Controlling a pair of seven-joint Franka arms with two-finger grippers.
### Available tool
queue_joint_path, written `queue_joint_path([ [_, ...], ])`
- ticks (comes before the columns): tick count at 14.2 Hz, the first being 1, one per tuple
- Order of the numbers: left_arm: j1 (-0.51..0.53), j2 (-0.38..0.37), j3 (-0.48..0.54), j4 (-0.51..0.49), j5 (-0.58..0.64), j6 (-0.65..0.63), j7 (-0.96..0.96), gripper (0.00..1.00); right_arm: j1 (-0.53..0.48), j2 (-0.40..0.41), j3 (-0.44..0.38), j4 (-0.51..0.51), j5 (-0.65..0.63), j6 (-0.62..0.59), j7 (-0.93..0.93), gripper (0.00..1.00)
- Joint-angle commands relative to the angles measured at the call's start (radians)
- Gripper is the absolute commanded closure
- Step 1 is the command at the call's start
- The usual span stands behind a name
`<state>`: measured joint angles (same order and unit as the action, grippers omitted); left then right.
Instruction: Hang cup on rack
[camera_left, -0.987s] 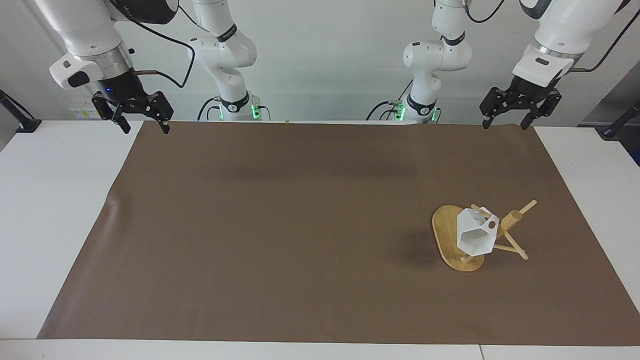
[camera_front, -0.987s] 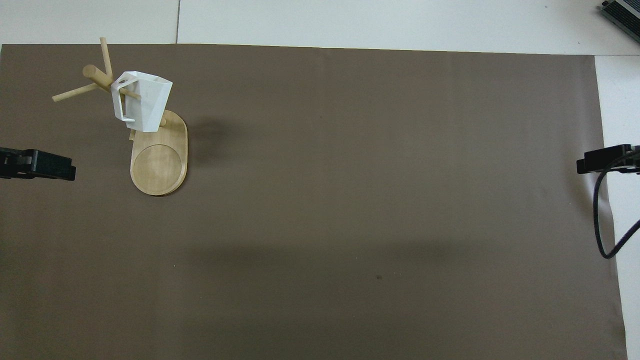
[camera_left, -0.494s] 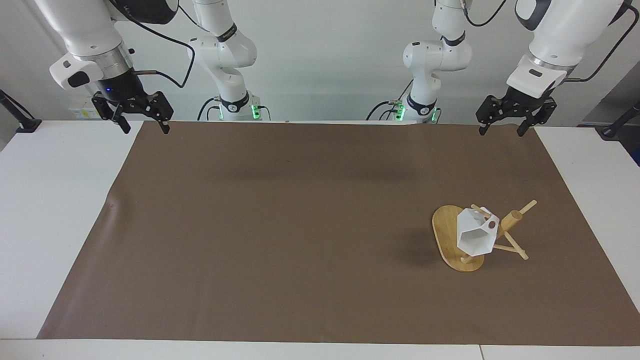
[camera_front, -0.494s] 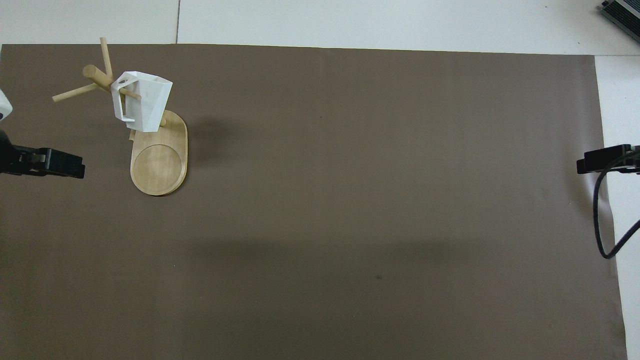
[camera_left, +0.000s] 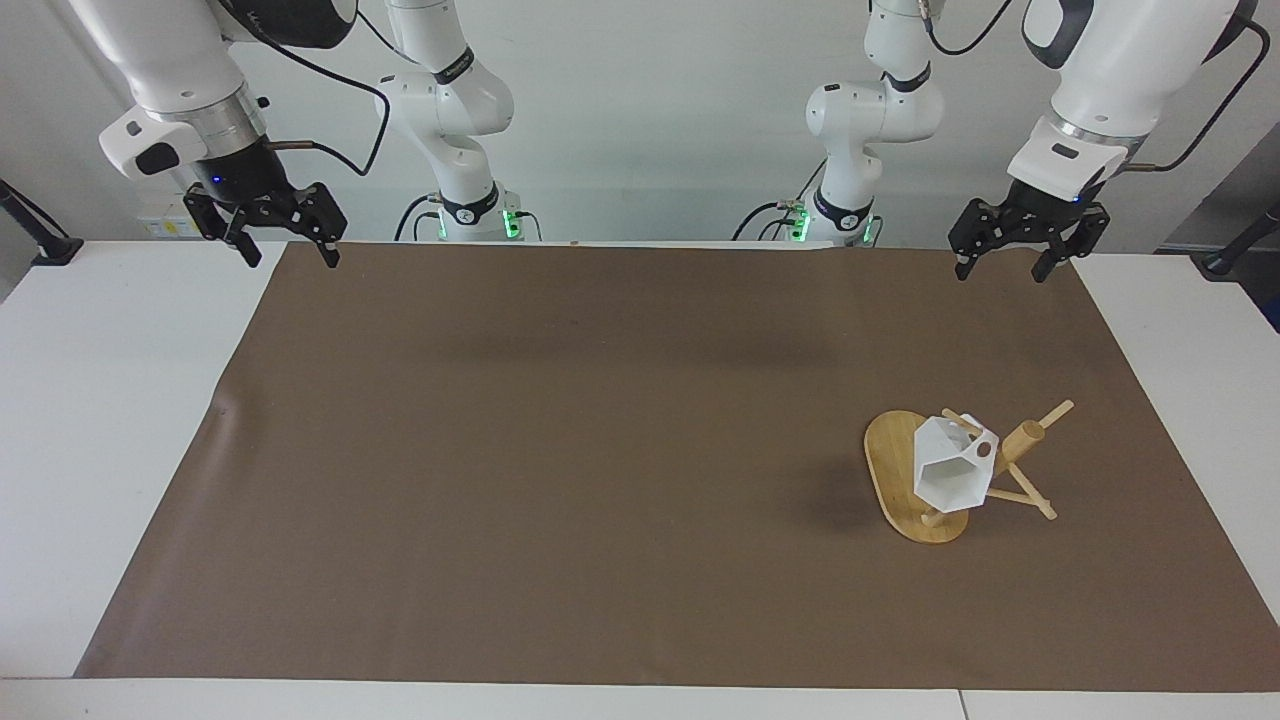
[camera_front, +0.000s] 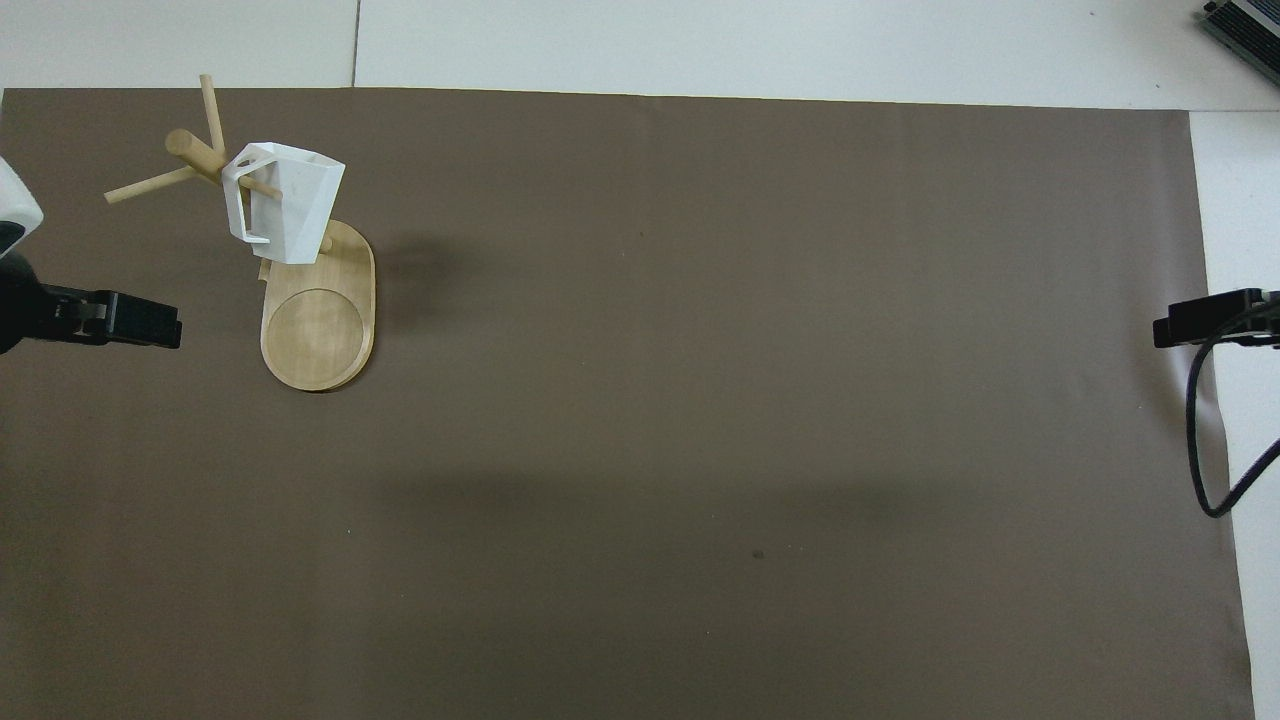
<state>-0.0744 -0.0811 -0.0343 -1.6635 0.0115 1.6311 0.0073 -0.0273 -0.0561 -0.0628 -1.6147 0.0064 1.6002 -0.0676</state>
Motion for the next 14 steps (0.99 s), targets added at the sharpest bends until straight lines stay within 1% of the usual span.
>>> queue_joint_path([
  [1,-0.015,-0.035,0.008,-0.033,0.018,0.013,-0.004,0.0,-0.002,-0.024,0.005,-0.022,-0.002,-0.006,0.012,0.0],
  [6,-0.015,-0.039,0.002,-0.033,0.016,0.018,0.0,0.0,-0.002,-0.024,0.005,-0.022,-0.002,-0.006,0.012,0.0],
  [8,-0.015,-0.039,-0.016,-0.029,0.015,0.01,-0.003,0.0,-0.002,-0.024,0.005,-0.022,0.0,-0.006,0.012,0.0],
  [14,-0.015,-0.039,-0.018,-0.025,0.007,0.013,-0.001,0.0,-0.002,-0.024,0.005,-0.024,-0.002,-0.006,0.012,0.0],
])
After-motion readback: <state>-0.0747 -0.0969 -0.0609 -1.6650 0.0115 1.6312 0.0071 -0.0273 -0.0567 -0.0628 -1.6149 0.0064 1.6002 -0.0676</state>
